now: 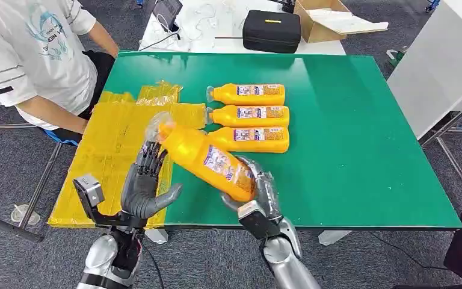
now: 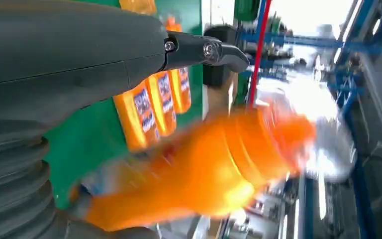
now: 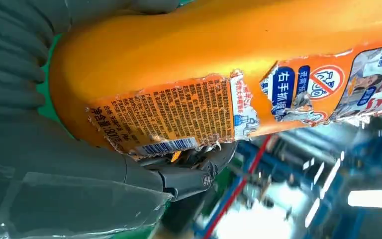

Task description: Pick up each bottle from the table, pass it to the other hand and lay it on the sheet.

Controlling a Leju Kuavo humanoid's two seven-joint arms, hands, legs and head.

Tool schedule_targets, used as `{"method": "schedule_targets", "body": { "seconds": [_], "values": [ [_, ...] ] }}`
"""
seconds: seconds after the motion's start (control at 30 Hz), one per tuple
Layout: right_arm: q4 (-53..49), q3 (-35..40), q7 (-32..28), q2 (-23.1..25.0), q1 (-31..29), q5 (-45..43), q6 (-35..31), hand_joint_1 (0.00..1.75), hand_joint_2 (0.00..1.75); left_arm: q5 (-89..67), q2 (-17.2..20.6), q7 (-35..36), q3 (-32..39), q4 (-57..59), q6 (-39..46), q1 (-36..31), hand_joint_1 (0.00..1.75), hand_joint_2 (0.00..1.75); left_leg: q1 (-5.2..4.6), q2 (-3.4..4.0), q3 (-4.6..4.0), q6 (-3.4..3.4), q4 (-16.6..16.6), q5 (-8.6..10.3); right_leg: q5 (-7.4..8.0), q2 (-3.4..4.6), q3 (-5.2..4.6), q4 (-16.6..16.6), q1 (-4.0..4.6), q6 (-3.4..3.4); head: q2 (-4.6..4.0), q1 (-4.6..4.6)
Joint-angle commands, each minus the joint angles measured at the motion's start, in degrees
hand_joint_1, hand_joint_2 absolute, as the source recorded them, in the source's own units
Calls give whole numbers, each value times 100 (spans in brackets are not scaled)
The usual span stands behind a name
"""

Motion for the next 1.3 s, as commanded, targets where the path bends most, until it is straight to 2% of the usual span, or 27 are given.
{"method": "schedule_targets", "body": {
  "seconds": [0.03,0.13,0.17,0.27,0.3,0.33,0.43,0.47,0.53,0.57,0.6,0.7,0.73,0.8,0.83,0.87,0.9,0.97,1.0,1.07,1.1,1.2,1.23,1.27,1.3],
  "values": [
    [1613,961,171,264,-734,221,56,175,175,273,312,59,-279,1451,-458,-787,0,175,-5,15,32,7,-11,-4,0,8,27,-10,-2,-6,0,0],
    [1905,1145,189,329,-780,313,-1,175,175,183,328,21,-275,1660,-497,-911,0,175,-6,16,52,9,-17,-6,-2,6,46,-14,-1,-11,-2,2],
    [1983,1192,185,339,-783,338,-19,175,175,158,321,17,-272,1689,-505,-925,0,175,-5,8,23,3,-10,-1,0,3,20,-8,-2,-6,-2,2],
    [2131,1256,173,358,-778,343,-56,175,175,244,287,60,-267,1734,-659,-903,0,175,-5,4,20,3,-8,-2,-2,-1,17,-7,-2,-5,-2,-2],
    [2166,1247,171,357,-792,311,-59,175,175,317,281,89,-247,1758,-718,-897,0,175,-7,8,53,8,-17,-7,-8,-4,49,-13,-1,-13,-2,2],
    [2162,1223,166,342,-803,287,-75,175,175,297,299,89,-285,1749,-753,-887,0,175,-3,3,24,4,-7,-3,-3,-3,23,-8,0,-6,-2,0],
    [2126,1131,181,304,-858,213,-69,175,175,318,346,108,-339,1737,-847,-853,0,175,-5,5,17,5,-6,-2,-2,0,14,-6,-3,-4,-2,2],
    [2112,1126,197,301,-864,218,-54,175,175,272,362,114,-371,1726,-823,-846,0,175,-8,10,51,12,-13,-11,-10,-2,47,-12,-2,-10,-2,0],
    [2160,1213,243,303,-875,300,8,175,175,235,372,113,-400,1769,-805,-859,0,175,-6,0,15,5,-6,-1,-3,-5,14,-5,-3,-4,-2,2],
    [2220,1268,273,315,-878,363,18,175,175,246,369,113,-407,1812,-829,-884,0,175,-8,2,49,11,-12,-8,-10,-10,47,-11,-2,-10,-2,2],
    [2275,1304,290,327,-874,404,16,175,175,287,355,94,-391,1835,-859,-893,0,175,-6,4,20,5,-6,-3,-3,-2,17,-5,-3,-5,-2,0],
    [2417,1364,301,358,-881,438,58,175,175,428,306,11,-305,1782,-957,-884,0,175,-6,2,19,5,-6,-2,-4,-4,17,-5,-3,-5,-2,0],
    [2468,1399,336,359,-891,486,46,175,175,522,296,52,-268,1760,-1017,-875,0,175,-8,5,47,10,-12,-8,-10,-8,44,-9,-2,-11,-2,2],
    [2599,1422,350,384,-895,519,43,175,175,666,290,45,-223,1623,-1156,-824,0,175,-5,3,16,5,-5,-2,-3,-3,13,-5,-2,-5,-2,2],
    [2616,1413,345,392,-894,513,17,175,175,652,296,53,-228,1589,-1145,-809,0,175,-6,5,29,7,-6,-7,-7,-4,27,-5,-2,-7,-2,2],
    [2620,1357,306,411,-884,442,32,175,175,557,319,29,-258,1526,-1068,-775,150,175,-3,5,24,6,-5,-6,-5,-3,22,-7,1,-6,-2,2],
    [2617,1344,301,415,-882,424,40,175,175,452,337,9,-294,1493,-974,-760,175,175,-4,2,14,4,-4,-3,-3,-3,11,-4,-1,-4,-2,0],
    [2590,1340,316,417,-892,429,34,175,175,227,358,-13,-341,1546,-780,-755,175,175,-3,2,19,6,-4,-5,-5,-6,18,-5,1,-6,-2,0],
    [2589,1352,322,415,-901,437,51,169,175,248,339,-39,-320,1582,-794,-754,175,175,-4,1,11,4,-3,-2,-3,-4,9,-3,-2,-4,-2,0],
    [2582,1360,346,416,-915,454,56,171,175,309,313,-52,-296,1697,-878,-766,175,175,-6,3,38,10,-5,-10,-11,-8,36,-6,-1,-8,-2,2],
    [2582,1360,346,416,-915,454,56,171,175,309,313,-52,-296,1697,-878,-766,175,175,-4,3,9,4,-3,-2,-2,-2,7,-3,-1,-3,-2,2],
    [2593,1367,356,418,-916,456,73,171,175,318,315,-89,-307,1710,-951,-770,175,175,-6,0,26,7,-6,-5,-8,-10,25,-4,-3,-7,-2,2],
    [2597,1374,358,414,-919,462,80,166,175,321,312,-96,-301,1712,-955,-769,175,175,-6,1,41,10,-8,-9,-11,-11,39,-7,0,-10,0,2],
    [2609,1372,374,419,-916,465,58,168,175,299,303,-105,-289,1709,-938,-766,175,175,-4,2,12,4,-3,-2,-3,-4,11,-3,-2,-4,-2,2],
    [2627,1366,365,419,-920,464,51,171,175,243,308,-131,-296,1686,-912,-768,175,175,-6,1,27,7,-6,-5,-7,-8,26,-5,-2,-7,-2,2]
  ]
}}
